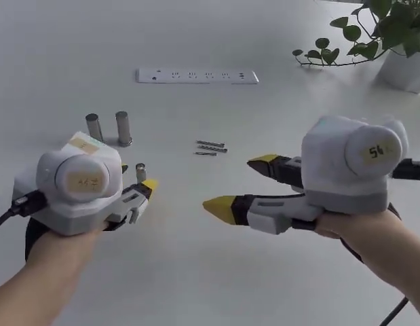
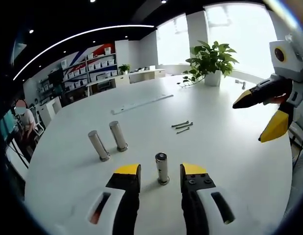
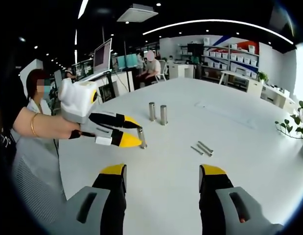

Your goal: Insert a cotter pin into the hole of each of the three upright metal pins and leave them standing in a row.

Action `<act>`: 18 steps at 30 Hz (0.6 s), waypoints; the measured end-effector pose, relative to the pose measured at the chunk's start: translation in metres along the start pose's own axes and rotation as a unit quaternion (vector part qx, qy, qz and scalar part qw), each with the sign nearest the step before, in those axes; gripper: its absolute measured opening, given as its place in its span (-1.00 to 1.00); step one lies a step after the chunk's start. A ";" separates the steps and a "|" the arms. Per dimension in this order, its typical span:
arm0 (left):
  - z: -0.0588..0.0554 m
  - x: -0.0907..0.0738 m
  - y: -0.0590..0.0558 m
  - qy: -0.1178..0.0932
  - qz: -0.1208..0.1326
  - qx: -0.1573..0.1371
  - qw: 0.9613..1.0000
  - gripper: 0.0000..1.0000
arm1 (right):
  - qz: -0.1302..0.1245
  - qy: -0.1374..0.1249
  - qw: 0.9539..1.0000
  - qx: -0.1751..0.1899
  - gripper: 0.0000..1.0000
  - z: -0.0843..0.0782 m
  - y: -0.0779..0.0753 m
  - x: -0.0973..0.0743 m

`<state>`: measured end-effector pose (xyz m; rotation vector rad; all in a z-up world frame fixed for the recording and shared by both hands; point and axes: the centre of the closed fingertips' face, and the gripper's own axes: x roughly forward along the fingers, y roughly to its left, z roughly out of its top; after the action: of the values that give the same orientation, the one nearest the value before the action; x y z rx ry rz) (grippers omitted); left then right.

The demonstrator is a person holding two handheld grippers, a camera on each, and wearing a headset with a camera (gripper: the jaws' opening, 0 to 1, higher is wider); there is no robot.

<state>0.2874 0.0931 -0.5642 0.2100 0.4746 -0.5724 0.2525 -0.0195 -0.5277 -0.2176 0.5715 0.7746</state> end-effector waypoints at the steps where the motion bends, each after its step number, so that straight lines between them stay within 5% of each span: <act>1: 0.000 -0.002 0.000 -0.001 -0.001 -0.002 1.000 -0.33 | -0.002 0.007 1.000 -0.003 0.10 -0.001 -0.004 0.001; 18: -0.003 -0.024 0.001 -0.002 -0.009 -0.009 1.000 0.16 | 0.017 0.055 0.998 -0.033 -0.37 0.009 -0.046 0.037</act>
<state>0.2692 0.1059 -0.5555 0.1883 0.4773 -0.5851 0.3099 -0.0259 -0.5419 -0.3132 0.6555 0.8182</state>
